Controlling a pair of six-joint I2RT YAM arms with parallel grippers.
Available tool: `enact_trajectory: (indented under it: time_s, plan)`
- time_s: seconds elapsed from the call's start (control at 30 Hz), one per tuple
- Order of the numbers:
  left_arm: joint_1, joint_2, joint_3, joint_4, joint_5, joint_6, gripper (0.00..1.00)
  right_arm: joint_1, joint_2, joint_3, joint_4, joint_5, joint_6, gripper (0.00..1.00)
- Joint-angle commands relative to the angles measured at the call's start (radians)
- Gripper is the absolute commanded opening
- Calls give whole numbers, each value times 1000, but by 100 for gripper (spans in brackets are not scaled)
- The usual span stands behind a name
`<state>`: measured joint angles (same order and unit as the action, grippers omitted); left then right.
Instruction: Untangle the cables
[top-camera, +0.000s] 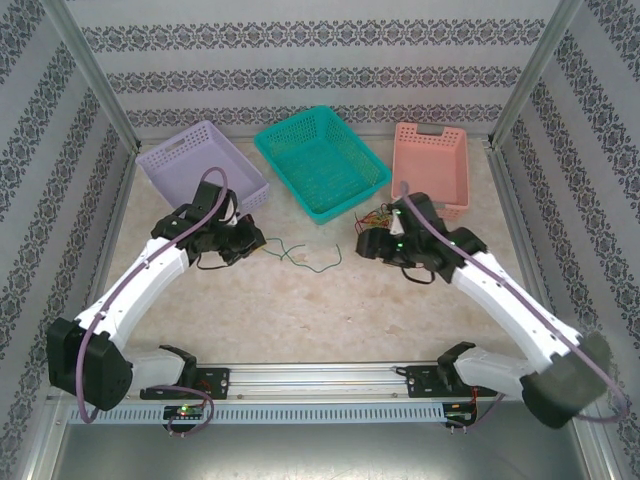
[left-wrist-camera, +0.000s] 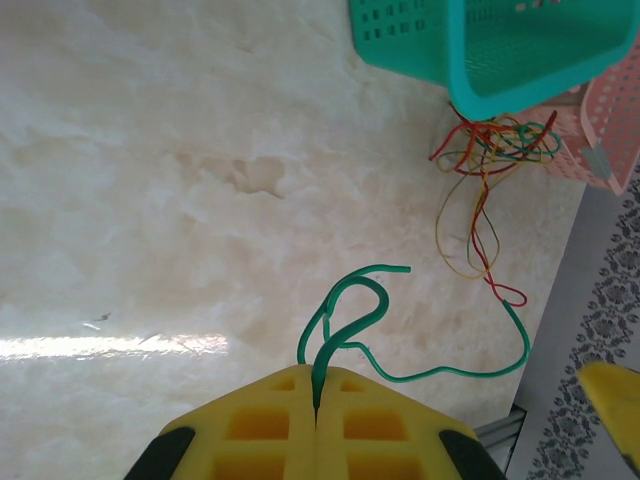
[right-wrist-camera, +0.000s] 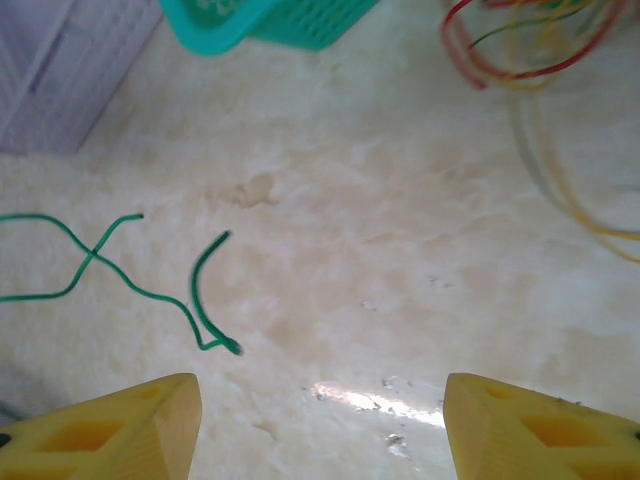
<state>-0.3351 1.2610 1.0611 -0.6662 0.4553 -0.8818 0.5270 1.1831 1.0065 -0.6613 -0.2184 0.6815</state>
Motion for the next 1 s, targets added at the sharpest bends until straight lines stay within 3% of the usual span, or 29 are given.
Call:
enact_trajectory:
  time_s: [0.0,0.27,0.43,0.7,0.97]
  plan:
    - [-20,14,35,52,31,29,0,45,96,61,62,-50,24,64]
    - [-36,25,35,69,32,20,0,71,197,85,98,-69,54,49]
    - [-42,21,32,79,54,28,0,48,205,98,53,12,18,2]
    - [-45,-1,15,187,265,9,0,-88,259,186,-34,133,-165,0]
    - [-101,35,77,-51,262,229,0,-220,266,319,-5,30,-168,0]
